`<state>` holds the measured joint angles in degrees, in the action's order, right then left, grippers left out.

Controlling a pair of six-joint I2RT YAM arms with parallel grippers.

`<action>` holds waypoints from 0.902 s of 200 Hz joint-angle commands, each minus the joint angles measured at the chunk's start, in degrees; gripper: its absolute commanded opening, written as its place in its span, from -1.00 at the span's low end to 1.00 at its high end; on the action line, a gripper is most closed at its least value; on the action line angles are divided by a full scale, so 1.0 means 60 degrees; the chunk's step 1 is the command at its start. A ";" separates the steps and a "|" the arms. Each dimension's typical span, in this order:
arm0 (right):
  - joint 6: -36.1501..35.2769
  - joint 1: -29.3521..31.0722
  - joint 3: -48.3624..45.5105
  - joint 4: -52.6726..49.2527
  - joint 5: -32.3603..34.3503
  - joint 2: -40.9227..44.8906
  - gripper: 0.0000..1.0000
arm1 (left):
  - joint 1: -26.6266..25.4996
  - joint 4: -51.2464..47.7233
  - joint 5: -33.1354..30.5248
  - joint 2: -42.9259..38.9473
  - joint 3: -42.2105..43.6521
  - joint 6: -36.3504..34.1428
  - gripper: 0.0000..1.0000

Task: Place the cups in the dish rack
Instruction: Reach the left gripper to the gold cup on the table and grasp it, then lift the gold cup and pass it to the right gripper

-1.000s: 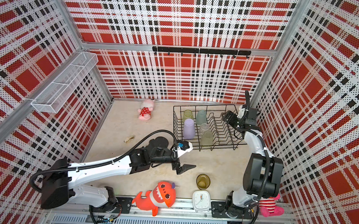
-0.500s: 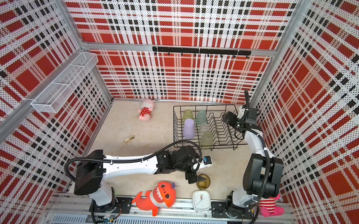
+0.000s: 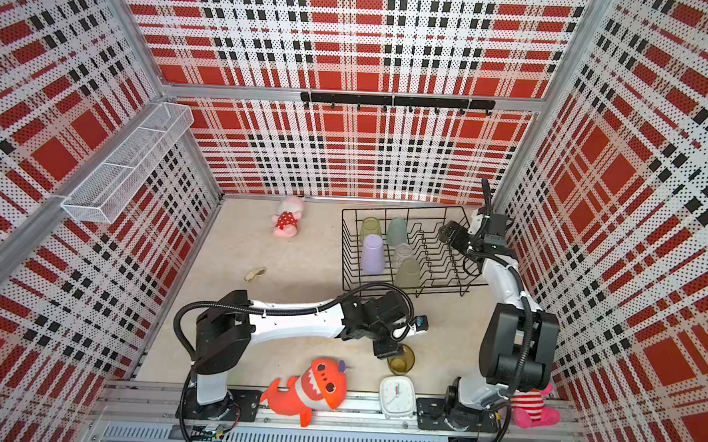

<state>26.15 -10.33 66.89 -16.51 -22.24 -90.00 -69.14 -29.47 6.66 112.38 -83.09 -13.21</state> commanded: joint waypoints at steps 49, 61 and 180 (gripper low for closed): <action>0.0065 -0.0051 -0.0104 0.0101 -0.0176 0.0248 1.00 | 0.0093 -0.1027 0.0033 0.0494 -0.0756 0.0098 -0.90; 0.0080 -0.0051 -0.0146 0.0102 -0.0175 0.0302 1.00 | 0.0151 -0.1064 0.0026 0.0404 -0.0756 0.0102 -0.99; 0.0723 0.0150 -0.0811 -0.0478 -0.1503 0.1631 1.00 | 0.2598 0.1972 0.1305 -0.3546 0.0798 0.1252 -1.00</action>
<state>29.67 -10.24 62.43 -17.69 -27.55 -83.44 -57.32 -28.10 10.26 98.02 -82.63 -8.99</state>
